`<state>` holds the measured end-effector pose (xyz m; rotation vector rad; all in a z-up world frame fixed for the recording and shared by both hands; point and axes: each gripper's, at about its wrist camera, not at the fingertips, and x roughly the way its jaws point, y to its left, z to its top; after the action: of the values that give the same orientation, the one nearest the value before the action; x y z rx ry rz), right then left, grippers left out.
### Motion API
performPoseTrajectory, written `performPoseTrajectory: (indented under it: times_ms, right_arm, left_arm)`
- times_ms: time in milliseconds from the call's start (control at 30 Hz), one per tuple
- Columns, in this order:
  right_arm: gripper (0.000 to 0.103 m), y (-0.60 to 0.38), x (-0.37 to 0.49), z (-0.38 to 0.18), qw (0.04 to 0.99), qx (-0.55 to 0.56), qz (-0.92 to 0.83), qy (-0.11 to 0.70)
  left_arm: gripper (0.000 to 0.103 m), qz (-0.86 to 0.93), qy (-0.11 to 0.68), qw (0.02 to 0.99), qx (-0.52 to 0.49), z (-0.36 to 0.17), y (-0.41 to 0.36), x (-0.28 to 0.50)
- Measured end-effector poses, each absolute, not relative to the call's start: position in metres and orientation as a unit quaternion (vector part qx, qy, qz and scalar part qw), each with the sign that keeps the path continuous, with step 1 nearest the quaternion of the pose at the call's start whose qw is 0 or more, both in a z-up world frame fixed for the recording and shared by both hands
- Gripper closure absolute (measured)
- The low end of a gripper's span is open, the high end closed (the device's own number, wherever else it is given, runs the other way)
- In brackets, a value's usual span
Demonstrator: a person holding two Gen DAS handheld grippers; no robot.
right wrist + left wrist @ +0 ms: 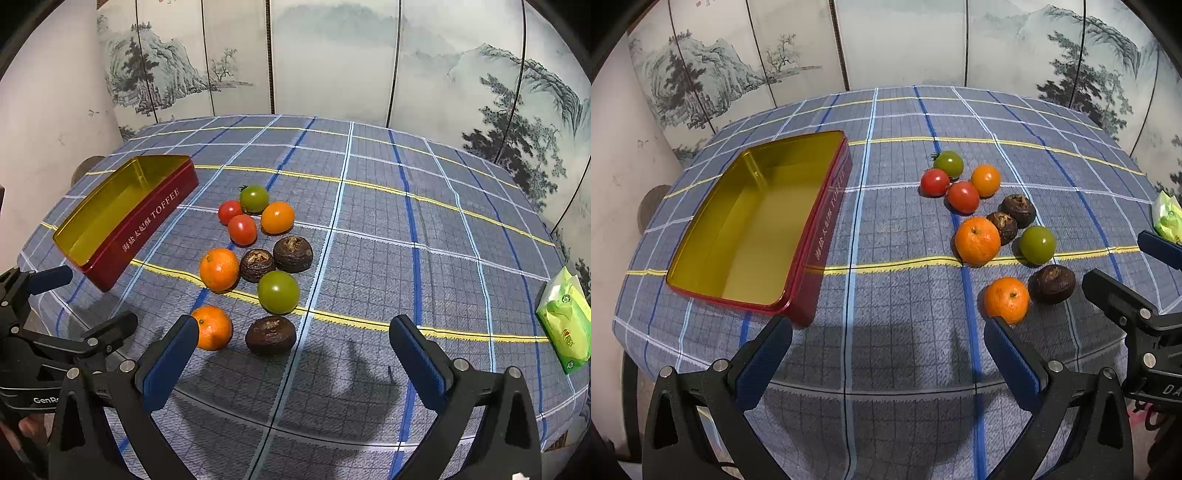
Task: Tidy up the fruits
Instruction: 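Move the left gripper toward the mandarin orange at the fruit cluster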
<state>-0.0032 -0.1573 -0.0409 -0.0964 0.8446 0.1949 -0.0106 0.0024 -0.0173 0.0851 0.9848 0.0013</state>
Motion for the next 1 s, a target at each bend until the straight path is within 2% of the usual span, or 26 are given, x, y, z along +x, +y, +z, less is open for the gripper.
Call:
performPoseTrajectory:
  times_ms: [1000]
  right_arm:
    - [0.001, -0.172, 0.004, -0.060, 0.894, -0.042, 0.063, 0.442]
  left_arm:
    - [0.000, -0.022, 0.496, 0.867, 0.050, -0.033, -0.013, -0.005]
